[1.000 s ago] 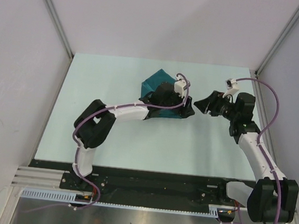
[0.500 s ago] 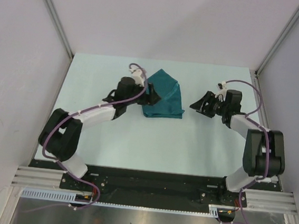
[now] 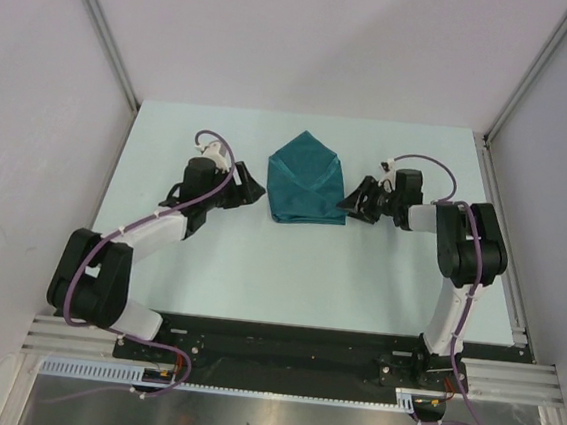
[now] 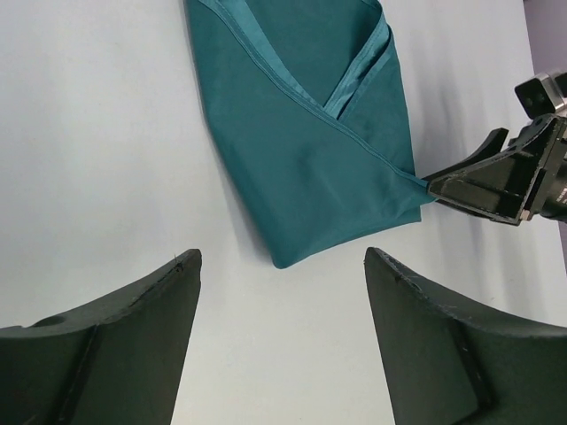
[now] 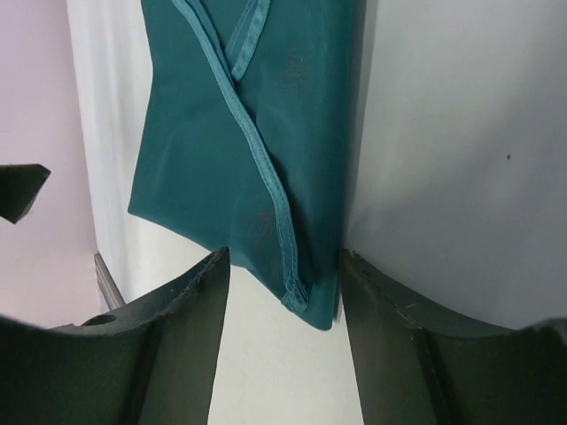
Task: Fold the napkin, place the utensils inside, and roll it up
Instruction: Roll the napkin with the utensil
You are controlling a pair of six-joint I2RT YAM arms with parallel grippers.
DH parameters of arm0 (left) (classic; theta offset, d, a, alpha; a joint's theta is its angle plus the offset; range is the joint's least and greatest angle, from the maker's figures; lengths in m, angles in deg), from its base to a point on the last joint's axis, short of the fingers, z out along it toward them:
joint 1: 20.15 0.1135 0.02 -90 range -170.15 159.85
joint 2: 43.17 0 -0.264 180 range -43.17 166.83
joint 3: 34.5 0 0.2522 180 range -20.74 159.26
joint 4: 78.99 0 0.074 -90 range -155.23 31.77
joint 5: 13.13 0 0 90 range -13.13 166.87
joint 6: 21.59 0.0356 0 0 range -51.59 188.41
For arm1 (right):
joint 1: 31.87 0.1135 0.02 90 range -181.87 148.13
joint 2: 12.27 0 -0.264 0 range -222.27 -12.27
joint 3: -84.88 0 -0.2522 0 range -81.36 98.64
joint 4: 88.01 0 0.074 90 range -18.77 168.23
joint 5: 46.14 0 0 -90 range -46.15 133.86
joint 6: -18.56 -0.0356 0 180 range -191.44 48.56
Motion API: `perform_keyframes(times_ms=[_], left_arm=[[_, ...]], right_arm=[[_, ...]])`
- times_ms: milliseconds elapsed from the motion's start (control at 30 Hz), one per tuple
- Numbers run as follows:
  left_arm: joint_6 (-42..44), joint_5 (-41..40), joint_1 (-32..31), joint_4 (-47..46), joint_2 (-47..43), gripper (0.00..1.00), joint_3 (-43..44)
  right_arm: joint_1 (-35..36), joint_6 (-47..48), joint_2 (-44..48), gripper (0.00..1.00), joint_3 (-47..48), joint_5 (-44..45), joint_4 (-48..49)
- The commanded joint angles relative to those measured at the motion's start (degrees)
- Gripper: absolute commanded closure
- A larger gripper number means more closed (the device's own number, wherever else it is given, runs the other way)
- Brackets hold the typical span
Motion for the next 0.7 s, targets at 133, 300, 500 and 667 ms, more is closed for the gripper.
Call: perform_keyframes(times_ms=[133, 300, 500, 667], left_arm=[[-1.1, 2.0, 1.8, -0.1, -3.0, 0.22, -1.1], [-1.3, 2.4, 2.2, 0.0, -3.0, 0.22, -1.2], [-1.5, 3.1, 2.8, -0.6, -3.1, 0.22, -2.1], [-2.3, 3.8, 3.0, -1.4, -2.7, 0.22, -3.1]], right_arm=[[0.7, 2.8, -0.9, 0.45, 1.2, 3.8, -1.5], [1.2, 3.5, -1.3, 0.51, 0.9, 4.0, -3.0], [1.6, 3.6, -0.8, 0.57, 0.1, 5.0, -4.3], [2.2, 3.5, -1.1, 0.8, 0.2, 5.0, -4.9]])
